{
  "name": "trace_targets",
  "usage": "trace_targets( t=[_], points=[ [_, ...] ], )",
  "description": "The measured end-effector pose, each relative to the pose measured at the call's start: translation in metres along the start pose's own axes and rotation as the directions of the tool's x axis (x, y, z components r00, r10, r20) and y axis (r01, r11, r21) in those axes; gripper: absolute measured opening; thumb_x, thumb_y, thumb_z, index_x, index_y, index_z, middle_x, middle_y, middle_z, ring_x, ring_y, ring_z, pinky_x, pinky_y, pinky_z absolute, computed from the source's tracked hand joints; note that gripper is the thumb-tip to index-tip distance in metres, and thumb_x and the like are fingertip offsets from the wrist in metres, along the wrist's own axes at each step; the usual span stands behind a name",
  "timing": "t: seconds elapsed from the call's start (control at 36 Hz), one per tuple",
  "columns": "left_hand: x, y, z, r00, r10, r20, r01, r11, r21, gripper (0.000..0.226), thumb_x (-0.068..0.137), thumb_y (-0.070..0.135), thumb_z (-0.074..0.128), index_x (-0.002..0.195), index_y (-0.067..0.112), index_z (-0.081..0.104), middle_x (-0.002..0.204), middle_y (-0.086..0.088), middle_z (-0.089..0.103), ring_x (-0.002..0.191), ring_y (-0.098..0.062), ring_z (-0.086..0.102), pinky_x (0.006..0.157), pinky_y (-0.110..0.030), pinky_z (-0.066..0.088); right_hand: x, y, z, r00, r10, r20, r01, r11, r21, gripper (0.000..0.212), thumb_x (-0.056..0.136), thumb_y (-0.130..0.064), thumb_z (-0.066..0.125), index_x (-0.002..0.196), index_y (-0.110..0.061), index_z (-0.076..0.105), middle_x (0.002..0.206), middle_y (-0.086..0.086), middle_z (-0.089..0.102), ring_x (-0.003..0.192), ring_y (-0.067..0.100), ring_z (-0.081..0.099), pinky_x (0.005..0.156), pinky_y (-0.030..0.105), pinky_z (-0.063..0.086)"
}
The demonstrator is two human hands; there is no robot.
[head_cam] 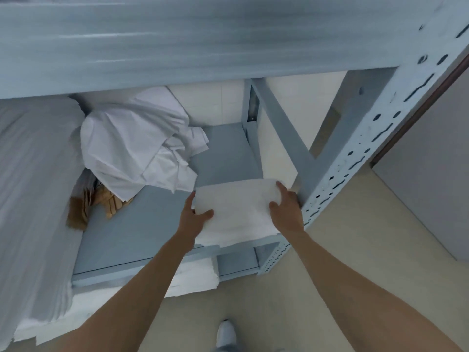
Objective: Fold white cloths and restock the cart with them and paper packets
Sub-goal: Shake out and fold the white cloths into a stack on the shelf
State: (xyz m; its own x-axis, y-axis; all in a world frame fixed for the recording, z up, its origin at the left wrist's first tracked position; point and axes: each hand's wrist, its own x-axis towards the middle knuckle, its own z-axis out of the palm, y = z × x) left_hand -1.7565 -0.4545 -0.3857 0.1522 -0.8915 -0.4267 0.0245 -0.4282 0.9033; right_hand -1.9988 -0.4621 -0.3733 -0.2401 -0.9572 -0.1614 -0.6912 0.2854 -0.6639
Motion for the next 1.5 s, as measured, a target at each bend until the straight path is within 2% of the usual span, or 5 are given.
trace_targets(
  t=[0.28,0.75,1.11,1.28,1.5],
  points=[
    [0.009,0.009,-0.001,0.953,0.3,-0.028,-0.202,0.705,0.68,0.093,0.079,0.021,0.079,0.155,0.025,0.025,0.149,-0.013,0.026,0.135,-0.031,0.032,0.107,-0.044,0.036,0.001,-0.02,0.006,0.972,-0.234,0.007,0.172,0.696,-0.697,0.066,0.095,-0.023,0.051,0.154,-0.014,0.022,0.162,0.019,0.01,0.147,0.035,0.02,0.117,0.045,0.026],
    [0.035,-0.044,0.043,0.811,0.403,0.423,-0.46,-0.005,0.888,0.067,0.099,0.058,0.007,0.159,0.028,0.005,0.166,-0.008,0.008,0.154,-0.024,0.005,0.123,-0.05,-0.003,0.034,0.033,0.057,0.93,-0.325,0.169,0.362,0.739,-0.569,0.065,0.1,-0.056,0.011,0.158,-0.027,0.006,0.166,0.008,0.009,0.153,0.029,0.004,0.123,0.045,0.0],
    [0.012,0.005,0.045,0.816,0.451,0.362,-0.516,0.285,0.808,0.061,0.105,0.045,0.028,0.158,0.019,0.013,0.166,-0.002,0.007,0.153,-0.019,0.002,0.124,-0.04,-0.005,0.008,-0.005,0.019,0.905,-0.417,0.084,0.404,0.78,-0.479,0.063,0.104,-0.05,0.022,0.157,-0.017,0.018,0.164,0.009,0.018,0.153,0.024,0.009,0.124,0.041,0.0],
    [-0.05,0.04,0.043,0.935,0.348,0.063,-0.352,0.896,0.272,0.041,0.104,0.041,0.043,0.142,0.028,0.051,0.149,0.006,0.047,0.136,-0.014,0.041,0.112,-0.029,0.028,-0.038,-0.033,-0.023,0.944,-0.328,0.021,0.322,0.936,0.142,0.055,0.105,-0.043,0.036,0.154,-0.019,0.031,0.158,0.002,0.035,0.145,0.019,0.03,0.12,0.038,0.024],
    [-0.163,0.057,0.054,0.947,0.314,-0.071,-0.321,0.933,-0.163,0.03,0.103,0.025,0.048,0.113,0.008,0.07,0.115,-0.009,0.072,0.11,-0.026,0.066,0.104,-0.047,0.049,-0.119,-0.03,-0.087,0.976,-0.209,0.058,0.093,0.645,0.758,0.03,0.103,-0.033,0.048,0.128,-0.023,0.062,0.136,-0.002,0.06,0.126,0.012,0.055,0.113,0.038,0.04]
  ],
)
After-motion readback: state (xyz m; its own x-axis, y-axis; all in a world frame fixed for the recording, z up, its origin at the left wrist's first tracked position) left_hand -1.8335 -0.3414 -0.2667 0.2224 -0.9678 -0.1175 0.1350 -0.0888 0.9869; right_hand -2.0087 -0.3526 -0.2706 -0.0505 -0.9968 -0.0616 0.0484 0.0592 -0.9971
